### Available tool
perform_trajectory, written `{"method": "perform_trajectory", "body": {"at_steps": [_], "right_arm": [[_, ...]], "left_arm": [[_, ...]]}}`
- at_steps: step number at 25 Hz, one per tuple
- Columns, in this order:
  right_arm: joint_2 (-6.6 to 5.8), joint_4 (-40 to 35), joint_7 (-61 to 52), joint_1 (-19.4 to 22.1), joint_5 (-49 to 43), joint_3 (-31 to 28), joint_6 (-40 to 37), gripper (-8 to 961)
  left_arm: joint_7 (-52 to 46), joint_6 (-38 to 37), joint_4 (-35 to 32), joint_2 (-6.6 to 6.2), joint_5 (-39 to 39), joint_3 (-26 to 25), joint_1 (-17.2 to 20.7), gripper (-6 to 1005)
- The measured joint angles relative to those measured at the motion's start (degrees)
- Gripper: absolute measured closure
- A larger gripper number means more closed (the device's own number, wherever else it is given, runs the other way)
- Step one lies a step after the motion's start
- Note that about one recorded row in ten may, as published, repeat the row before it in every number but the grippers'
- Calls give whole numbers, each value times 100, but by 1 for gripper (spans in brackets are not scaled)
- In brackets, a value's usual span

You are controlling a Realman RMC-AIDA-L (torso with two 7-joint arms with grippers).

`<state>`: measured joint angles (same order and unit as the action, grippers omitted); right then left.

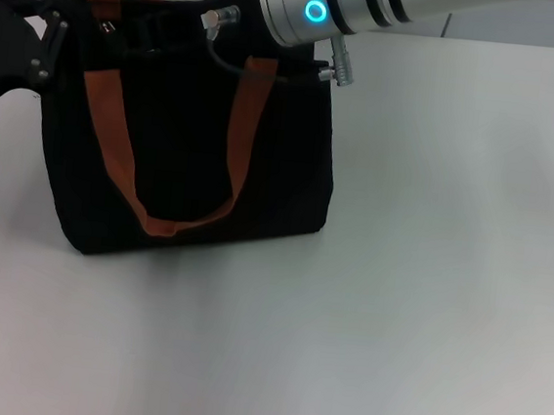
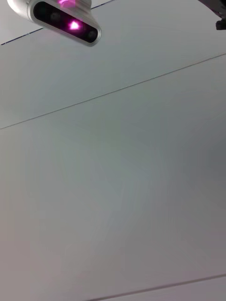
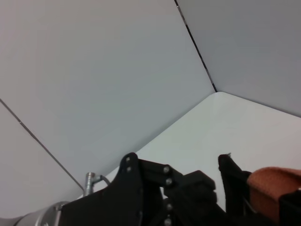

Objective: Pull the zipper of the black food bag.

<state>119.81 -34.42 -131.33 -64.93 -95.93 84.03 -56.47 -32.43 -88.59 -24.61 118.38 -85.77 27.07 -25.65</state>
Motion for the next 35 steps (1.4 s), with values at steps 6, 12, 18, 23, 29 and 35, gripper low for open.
{"method": "perform_trajectory", "body": {"at_steps": [6, 12, 18, 23, 29, 35], "right_arm": [[-10, 22, -26, -3, -244, 0, 164, 954], [-11, 29, -53, 47, -341, 0, 321, 954], [-28, -96, -304, 236, -722, -15, 477, 953], [-29, -828, -795, 819, -1365, -55, 577, 953], [-39, -1930, -1220, 1839, -1754, -64, 530, 952], [-36, -2277, -1248, 2210, -1741, -106, 479, 951]], "left_arm": [[0, -10, -15, -7, 76, 1, 83, 890], [0, -21, -33, -14, 89, 0, 121, 887], [0, 0, -40, -9, 89, -1, 123, 883], [0, 1, -42, -9, 132, -7, 122, 880], [0, 1, -44, -17, 139, -10, 128, 876], [0, 3, -44, -21, 141, -9, 131, 873]]}}
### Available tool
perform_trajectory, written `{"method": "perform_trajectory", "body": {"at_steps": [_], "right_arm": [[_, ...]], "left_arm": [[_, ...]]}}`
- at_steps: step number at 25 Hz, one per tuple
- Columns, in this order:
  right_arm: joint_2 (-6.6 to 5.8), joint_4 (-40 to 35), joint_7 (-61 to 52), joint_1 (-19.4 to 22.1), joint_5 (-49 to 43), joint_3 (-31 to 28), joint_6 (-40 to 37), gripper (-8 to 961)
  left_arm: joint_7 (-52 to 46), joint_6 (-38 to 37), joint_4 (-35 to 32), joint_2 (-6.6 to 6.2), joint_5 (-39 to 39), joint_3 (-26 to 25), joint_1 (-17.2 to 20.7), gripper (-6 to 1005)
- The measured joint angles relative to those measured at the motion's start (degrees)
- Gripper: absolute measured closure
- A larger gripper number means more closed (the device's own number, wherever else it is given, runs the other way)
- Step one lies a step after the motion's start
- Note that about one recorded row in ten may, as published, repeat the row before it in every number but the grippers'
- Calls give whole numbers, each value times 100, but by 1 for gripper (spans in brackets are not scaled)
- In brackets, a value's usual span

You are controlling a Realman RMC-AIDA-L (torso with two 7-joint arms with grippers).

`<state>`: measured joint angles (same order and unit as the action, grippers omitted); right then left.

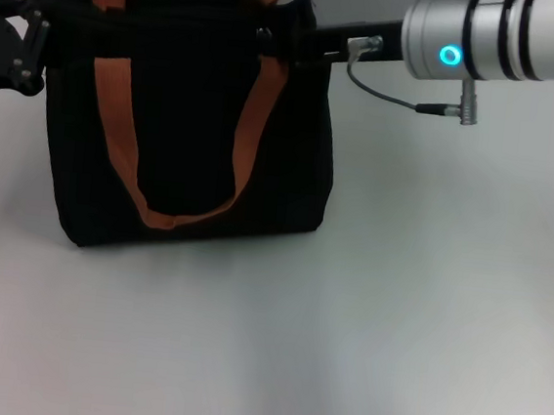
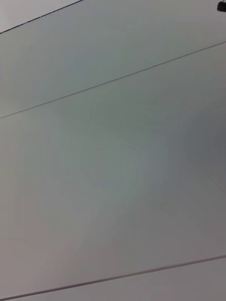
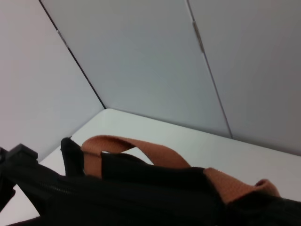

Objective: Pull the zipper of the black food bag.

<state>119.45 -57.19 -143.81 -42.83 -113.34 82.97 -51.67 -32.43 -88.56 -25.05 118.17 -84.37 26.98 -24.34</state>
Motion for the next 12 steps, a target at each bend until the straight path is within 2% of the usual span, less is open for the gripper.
{"method": "perform_trajectory", "body": {"at_steps": [5, 12], "right_arm": [[12, -248, 329, 339, 455, -93, -3, 951], [0, -114, 2406, 965, 2403, -508, -528, 842]], "left_arm": [[0, 8, 15, 2, 29, -3, 3, 870], [-33, 151, 36, 4, 4, 22, 13, 866]]}}
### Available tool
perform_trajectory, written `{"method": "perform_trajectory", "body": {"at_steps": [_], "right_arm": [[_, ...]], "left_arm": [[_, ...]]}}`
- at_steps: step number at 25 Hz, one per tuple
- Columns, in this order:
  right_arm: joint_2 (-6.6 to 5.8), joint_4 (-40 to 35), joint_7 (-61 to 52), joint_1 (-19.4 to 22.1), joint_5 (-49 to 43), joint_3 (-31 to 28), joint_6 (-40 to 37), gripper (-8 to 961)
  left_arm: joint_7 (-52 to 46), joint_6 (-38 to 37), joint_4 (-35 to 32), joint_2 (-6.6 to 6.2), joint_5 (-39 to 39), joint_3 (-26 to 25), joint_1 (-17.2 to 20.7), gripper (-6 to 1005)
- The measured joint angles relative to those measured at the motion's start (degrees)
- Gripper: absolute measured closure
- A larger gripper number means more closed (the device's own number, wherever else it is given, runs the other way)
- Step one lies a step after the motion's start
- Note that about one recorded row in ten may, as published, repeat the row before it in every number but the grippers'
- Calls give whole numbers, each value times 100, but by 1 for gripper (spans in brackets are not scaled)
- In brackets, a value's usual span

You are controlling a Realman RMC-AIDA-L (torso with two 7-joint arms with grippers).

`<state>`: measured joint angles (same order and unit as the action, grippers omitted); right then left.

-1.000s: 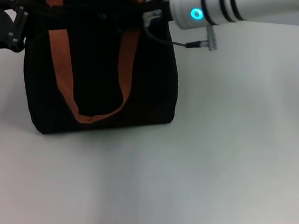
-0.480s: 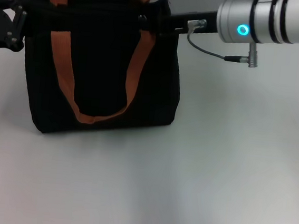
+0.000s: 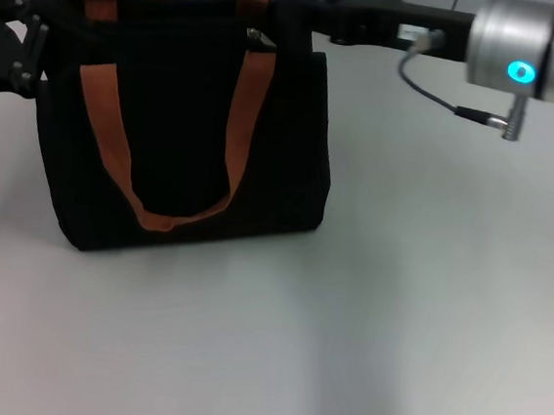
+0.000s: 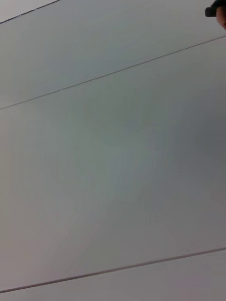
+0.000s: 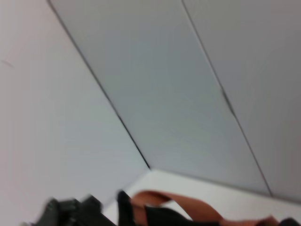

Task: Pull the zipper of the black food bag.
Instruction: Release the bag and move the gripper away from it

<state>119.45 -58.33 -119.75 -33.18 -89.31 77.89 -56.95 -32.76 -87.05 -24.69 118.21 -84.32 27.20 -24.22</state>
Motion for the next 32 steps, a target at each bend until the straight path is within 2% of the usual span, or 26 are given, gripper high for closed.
{"method": "perform_trajectory", "body": {"at_steps": [3, 5, 9, 12, 15, 20, 25, 29, 32], "right_arm": [[-12, 250, 1216, 281, 964, -229, -773, 796], [-29, 624, 2059, 348, 1331, -541, -1702, 732], [-100, 1515, 3328, 353, 1222, -1073, -3388, 539], [-198, 2089, 4173, 379, 873, -1136, -3961, 426], [-220, 2485, 4983, 505, 521, -1128, -4075, 313], [-87, 2612, 5568, 670, -26, -1147, -3880, 201], [-59, 2634, 5596, 661, -90, -1137, -3691, 133], [-57, 2642, 5706, 628, -93, -1149, -3670, 137], [-55, 2651, 5756, 609, -95, -1145, -3628, 140]], "left_arm": [[-51, 57, 2, 0, -12, 14, 7, 864], [-121, 84, 3, 0, -23, 36, 19, 863], [-446, 146, -28, -14, -37, 180, 89, 860], [-595, 167, -41, -23, -39, 203, 123, 858], [-894, 226, -51, -76, -46, 260, 153, 856], [-1661, 254, -59, -222, -70, 403, 189, 853], [-2898, 227, -291, -440, -628, 570, 220, 850], [-3780, -52, -727, -619, -1051, 558, 310, 848], [-4324, -231, -1073, -773, -1081, 537, 424, 712]]}}
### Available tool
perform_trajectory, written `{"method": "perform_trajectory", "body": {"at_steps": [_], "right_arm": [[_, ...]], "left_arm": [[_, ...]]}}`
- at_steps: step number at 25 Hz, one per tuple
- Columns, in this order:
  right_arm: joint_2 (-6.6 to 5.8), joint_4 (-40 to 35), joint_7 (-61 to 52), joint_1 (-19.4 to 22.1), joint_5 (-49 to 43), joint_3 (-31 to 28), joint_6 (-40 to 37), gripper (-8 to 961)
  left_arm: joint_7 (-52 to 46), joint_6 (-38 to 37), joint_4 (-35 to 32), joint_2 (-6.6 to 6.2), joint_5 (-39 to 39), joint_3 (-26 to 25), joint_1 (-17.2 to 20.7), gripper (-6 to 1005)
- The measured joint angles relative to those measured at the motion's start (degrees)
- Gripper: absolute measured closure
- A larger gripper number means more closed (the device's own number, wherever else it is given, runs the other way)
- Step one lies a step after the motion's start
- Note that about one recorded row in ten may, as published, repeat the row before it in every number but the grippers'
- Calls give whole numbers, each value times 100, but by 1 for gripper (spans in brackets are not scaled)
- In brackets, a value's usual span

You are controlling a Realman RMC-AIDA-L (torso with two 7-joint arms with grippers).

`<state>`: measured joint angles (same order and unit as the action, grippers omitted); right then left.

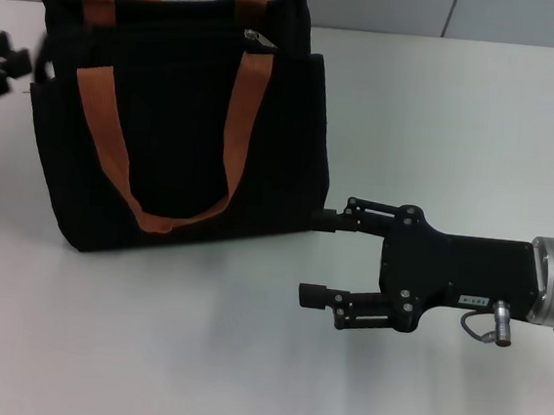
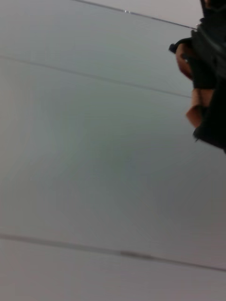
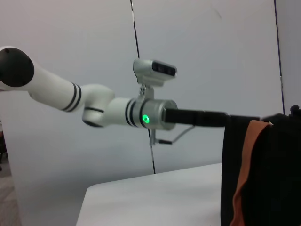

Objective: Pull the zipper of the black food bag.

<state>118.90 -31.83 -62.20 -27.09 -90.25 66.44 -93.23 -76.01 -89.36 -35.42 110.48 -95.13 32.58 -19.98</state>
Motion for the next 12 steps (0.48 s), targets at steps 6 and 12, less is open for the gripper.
{"method": "perform_trajectory", "body": {"at_steps": [6, 12], "right_arm": [[2, 9, 6, -16, -2, 40, 195, 141], [9, 283, 224, -133, -2, 60, 313, 141]], "left_arm": [[-422, -1032, -192, -334, 18, -23, 135, 458], [887, -1911, -153, -74, -135, 379, 275, 288]]}}
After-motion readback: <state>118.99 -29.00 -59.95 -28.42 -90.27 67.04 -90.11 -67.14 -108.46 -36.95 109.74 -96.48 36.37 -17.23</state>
